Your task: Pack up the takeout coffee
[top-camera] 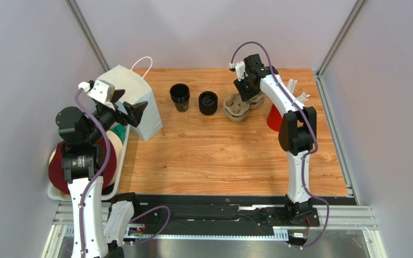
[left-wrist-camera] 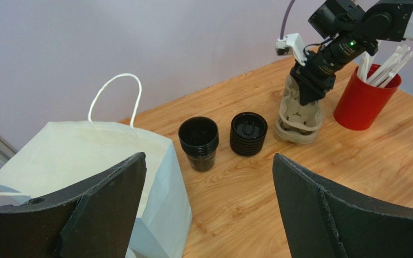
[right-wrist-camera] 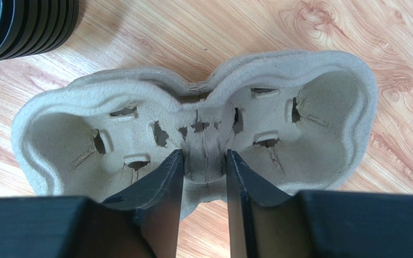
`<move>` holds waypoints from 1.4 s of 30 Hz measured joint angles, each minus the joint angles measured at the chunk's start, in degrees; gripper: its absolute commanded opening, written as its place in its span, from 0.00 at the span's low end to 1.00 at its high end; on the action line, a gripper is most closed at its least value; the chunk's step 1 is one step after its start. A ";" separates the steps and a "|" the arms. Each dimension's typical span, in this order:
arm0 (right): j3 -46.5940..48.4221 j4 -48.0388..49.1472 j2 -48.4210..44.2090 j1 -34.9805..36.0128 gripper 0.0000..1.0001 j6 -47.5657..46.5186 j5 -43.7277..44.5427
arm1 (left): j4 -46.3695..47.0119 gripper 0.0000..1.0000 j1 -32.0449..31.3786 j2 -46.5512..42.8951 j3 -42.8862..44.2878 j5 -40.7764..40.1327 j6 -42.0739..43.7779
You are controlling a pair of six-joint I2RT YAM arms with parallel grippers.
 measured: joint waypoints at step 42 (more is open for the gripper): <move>-16.46 2.58 -53.46 1.64 0.31 3.58 -10.12 | -20.41 0.89 0.22 21.51 17.68 1.75 33.09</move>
